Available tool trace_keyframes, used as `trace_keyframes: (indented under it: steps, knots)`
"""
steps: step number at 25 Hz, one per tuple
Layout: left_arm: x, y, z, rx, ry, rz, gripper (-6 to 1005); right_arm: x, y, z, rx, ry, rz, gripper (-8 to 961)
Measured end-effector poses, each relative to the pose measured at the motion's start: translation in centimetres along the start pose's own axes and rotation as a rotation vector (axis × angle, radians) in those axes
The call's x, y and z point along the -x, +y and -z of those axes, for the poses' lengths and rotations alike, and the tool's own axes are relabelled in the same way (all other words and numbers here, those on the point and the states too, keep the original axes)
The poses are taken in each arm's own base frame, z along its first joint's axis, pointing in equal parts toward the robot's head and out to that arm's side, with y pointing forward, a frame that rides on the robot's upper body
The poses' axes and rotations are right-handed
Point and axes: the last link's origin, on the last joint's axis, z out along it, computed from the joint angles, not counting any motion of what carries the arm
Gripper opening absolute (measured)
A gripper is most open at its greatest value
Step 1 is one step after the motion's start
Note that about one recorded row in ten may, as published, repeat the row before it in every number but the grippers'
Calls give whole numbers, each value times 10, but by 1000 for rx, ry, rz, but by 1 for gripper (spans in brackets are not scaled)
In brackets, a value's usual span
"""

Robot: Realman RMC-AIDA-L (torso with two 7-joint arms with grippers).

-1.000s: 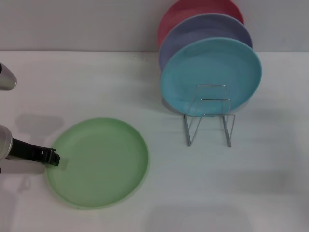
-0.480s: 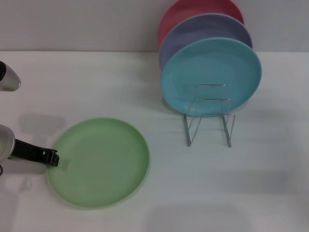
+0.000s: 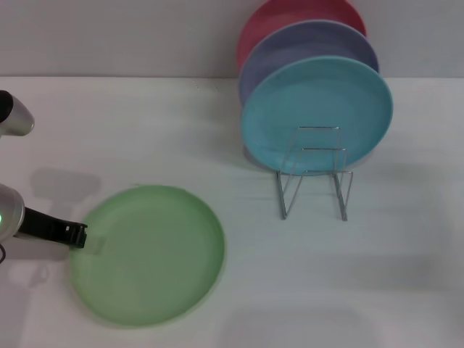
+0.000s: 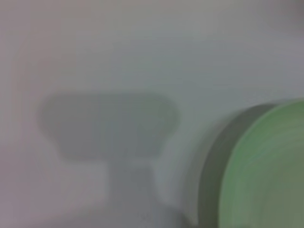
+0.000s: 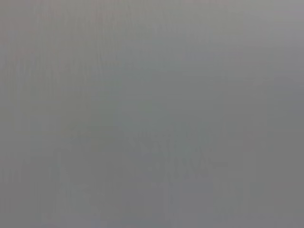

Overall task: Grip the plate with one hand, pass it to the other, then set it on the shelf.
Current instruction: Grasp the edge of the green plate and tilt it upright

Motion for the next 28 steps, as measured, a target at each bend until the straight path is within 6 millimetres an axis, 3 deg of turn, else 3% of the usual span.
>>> trace_keyframes:
  steps: [14,21,28]
  knots:
    - [-8,-1,13,19,51,4,37,0,0,0,-1,0,0,542]
    - [-20,-6,31,123,163,25,34,0,0,1,-1,1,0,542]
    - [-36,-18,35,55,365,33,34,-1,-1,4,-7,6,0,543]
